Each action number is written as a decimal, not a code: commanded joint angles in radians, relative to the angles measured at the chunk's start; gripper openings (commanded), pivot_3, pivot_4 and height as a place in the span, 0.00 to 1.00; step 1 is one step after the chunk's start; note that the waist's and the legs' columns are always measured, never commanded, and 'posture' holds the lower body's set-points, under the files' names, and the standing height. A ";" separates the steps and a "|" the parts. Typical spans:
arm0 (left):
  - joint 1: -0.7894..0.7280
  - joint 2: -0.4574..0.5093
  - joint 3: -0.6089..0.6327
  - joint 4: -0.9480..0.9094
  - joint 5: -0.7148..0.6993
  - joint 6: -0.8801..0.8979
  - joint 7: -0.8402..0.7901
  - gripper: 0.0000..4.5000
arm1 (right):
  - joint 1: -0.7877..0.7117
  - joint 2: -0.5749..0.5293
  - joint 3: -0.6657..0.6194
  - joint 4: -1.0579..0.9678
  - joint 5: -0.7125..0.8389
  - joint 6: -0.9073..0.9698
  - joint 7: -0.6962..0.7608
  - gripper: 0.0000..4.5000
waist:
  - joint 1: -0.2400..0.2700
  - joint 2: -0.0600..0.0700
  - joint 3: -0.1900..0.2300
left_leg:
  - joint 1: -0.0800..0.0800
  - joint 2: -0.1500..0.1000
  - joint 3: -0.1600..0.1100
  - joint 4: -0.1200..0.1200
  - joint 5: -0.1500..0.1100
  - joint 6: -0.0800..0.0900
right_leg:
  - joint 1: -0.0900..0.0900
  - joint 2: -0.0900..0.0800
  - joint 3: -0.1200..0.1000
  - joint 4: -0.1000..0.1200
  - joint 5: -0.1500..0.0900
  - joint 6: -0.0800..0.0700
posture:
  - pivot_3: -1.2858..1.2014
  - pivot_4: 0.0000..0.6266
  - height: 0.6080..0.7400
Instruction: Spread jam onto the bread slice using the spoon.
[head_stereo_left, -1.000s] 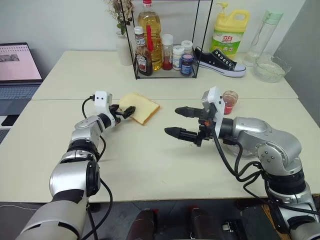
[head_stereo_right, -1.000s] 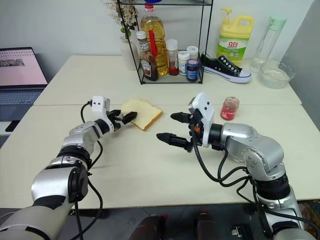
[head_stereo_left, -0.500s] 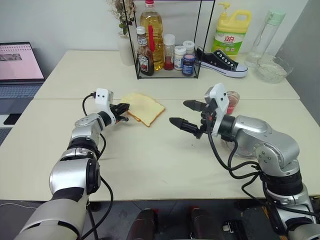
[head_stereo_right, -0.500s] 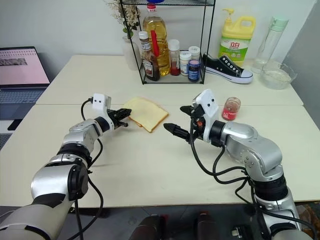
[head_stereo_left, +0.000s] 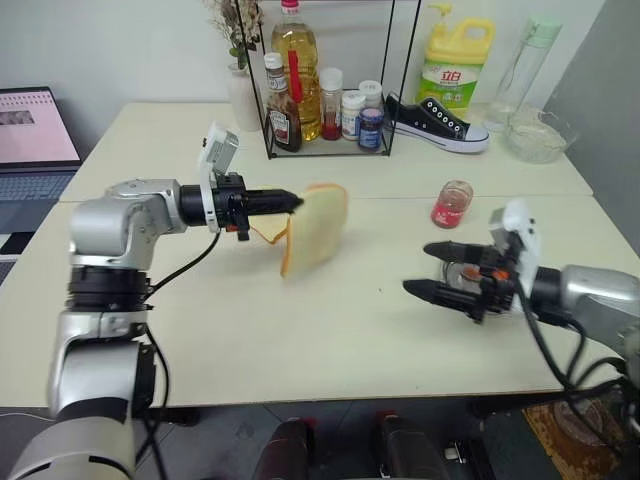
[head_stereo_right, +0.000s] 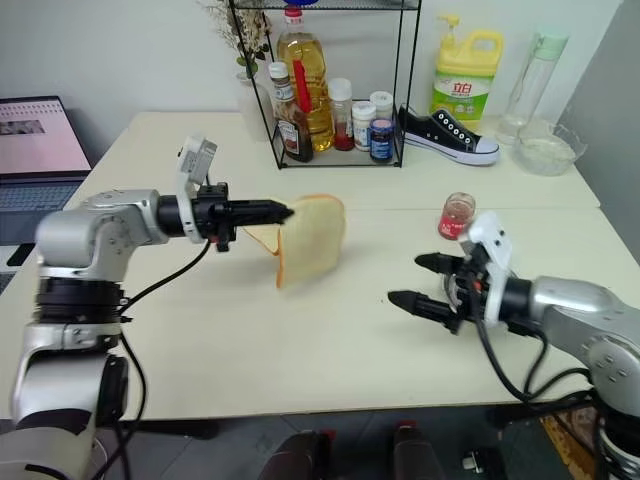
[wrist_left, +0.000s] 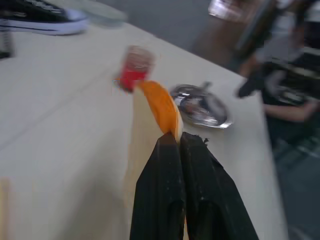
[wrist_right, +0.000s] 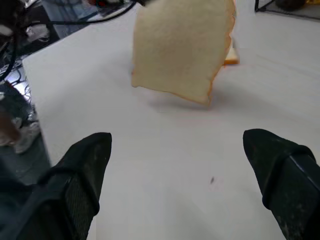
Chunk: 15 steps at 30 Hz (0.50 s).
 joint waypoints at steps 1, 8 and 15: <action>0.071 0.046 -0.033 -0.156 -0.078 0.114 -0.009 0.00 | 0.058 -0.043 -0.098 -0.072 0.173 0.040 -0.022 1.00 | 0.002 0.002 -0.001 | 0.002 0.000 0.000 0.000 0.000 0.000 | 0.003 0.000 0.000 0.000 0.000 0.000 | 0.52 0.24 1.00; 0.291 0.067 -0.234 -0.146 0.184 -0.255 0.061 0.00 | 0.128 -0.051 -0.041 -0.129 0.262 0.012 -0.119 1.00 | 0.014 0.004 -0.001 | 0.015 0.000 -0.001 -0.002 -0.002 0.004 | 0.019 0.000 0.000 -0.007 -0.001 -0.001 | 0.52 0.24 1.00; 0.245 -0.021 -0.250 0.118 0.385 -0.556 0.245 0.00 | 0.121 -0.056 0.021 -0.134 0.285 -0.030 -0.179 1.00 | 0.034 0.001 0.001 | 0.014 -0.001 -0.003 -0.001 -0.003 0.004 | 0.021 -0.002 -0.001 -0.010 -0.001 -0.001 | 0.52 0.24 1.00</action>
